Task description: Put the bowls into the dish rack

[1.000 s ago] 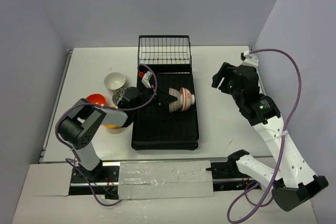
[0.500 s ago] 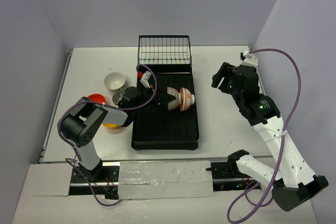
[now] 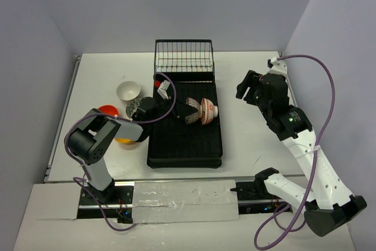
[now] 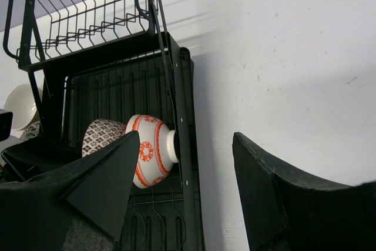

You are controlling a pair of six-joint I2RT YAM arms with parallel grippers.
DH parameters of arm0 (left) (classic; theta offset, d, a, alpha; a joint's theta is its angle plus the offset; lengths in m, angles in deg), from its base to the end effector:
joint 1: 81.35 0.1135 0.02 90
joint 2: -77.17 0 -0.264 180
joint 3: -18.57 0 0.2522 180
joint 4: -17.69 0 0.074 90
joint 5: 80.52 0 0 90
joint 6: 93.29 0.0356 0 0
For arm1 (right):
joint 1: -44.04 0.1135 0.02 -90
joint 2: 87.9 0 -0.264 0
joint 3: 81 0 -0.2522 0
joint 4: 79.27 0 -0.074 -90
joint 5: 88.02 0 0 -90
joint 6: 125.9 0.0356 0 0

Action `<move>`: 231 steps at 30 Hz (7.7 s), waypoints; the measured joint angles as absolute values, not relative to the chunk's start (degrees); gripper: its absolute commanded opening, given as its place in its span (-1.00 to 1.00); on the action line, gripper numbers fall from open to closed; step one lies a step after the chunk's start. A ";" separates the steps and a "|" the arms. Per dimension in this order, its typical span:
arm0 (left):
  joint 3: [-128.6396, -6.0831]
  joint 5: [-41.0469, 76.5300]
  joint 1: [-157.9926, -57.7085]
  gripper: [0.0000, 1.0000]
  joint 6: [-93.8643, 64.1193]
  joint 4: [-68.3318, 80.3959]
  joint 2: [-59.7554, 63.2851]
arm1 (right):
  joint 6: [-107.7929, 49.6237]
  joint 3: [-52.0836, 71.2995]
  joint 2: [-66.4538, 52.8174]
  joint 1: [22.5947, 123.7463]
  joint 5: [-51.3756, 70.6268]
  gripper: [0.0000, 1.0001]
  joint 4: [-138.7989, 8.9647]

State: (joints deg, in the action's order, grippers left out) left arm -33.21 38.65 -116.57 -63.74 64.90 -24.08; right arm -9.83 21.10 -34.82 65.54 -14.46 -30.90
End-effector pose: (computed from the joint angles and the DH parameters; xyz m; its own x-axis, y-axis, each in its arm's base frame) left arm 0.2681 -0.2105 0.1766 -0.8001 -0.3650 -0.4761 0.4166 0.2331 -0.8787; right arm 0.1800 0.0601 0.3872 -0.3823 0.3024 -0.8731 0.0644 0.9514 0.3013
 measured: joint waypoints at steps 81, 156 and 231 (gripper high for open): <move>-55.86 -3.25 -100.92 0.39 -24.99 -27.03 -6.05 | -9.88 22.90 -35.13 65.65 -8.23 0.45 -32.13; -53.65 2.21 -106.80 -0.42 -13.64 -25.57 -14.81 | -9.88 22.96 -33.99 66.02 -7.40 0.46 -32.13; -50.68 31.28 -102.59 -1.00 -32.77 -9.55 16.75 | -9.97 22.98 -34.05 66.02 -9.39 0.46 -32.08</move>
State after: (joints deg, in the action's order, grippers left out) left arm -50.68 31.28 -102.59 -32.77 -9.55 16.75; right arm -9.97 22.98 -34.05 66.02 -9.39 -32.08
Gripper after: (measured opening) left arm 0.087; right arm 0.729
